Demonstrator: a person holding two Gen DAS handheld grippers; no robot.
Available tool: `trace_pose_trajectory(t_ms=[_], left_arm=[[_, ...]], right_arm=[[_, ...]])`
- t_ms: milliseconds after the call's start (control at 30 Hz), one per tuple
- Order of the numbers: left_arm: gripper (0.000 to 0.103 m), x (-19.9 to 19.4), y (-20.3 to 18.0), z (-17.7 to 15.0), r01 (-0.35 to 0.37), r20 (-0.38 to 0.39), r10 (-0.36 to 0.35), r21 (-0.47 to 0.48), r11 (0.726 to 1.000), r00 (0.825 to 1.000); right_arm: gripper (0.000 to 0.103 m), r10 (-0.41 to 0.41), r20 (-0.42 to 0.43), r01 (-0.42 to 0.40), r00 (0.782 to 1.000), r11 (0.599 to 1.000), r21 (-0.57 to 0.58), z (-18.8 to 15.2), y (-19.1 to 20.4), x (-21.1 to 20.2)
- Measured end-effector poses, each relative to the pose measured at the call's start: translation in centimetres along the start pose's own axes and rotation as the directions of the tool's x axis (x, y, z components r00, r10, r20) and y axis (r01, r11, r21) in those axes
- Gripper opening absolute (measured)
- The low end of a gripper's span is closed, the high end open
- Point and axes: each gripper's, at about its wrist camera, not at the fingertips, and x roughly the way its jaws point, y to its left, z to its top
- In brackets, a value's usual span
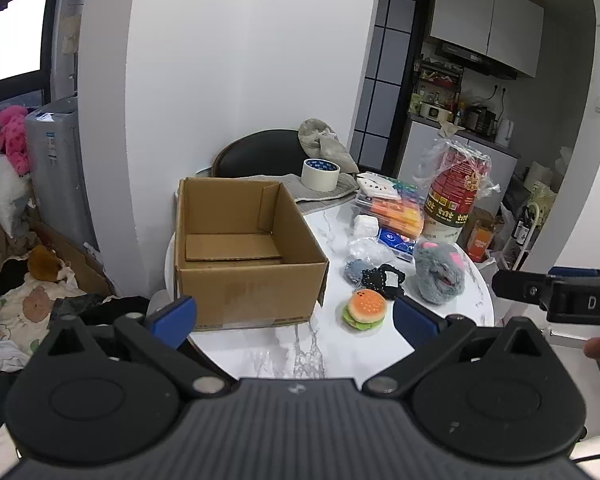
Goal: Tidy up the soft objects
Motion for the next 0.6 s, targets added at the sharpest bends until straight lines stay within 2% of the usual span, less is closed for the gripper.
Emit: trace_pose_trajectory(t_ms=[600], left_arm=[[0.103,1.3,-0.1,-0.6,-0.004,-0.017,0.005,0.018,1.0,1.0]], right_arm=[[0.103,-0.03,-0.013,0.03,0.999,1.0,0.005,-0.4,-0.1,0.8]])
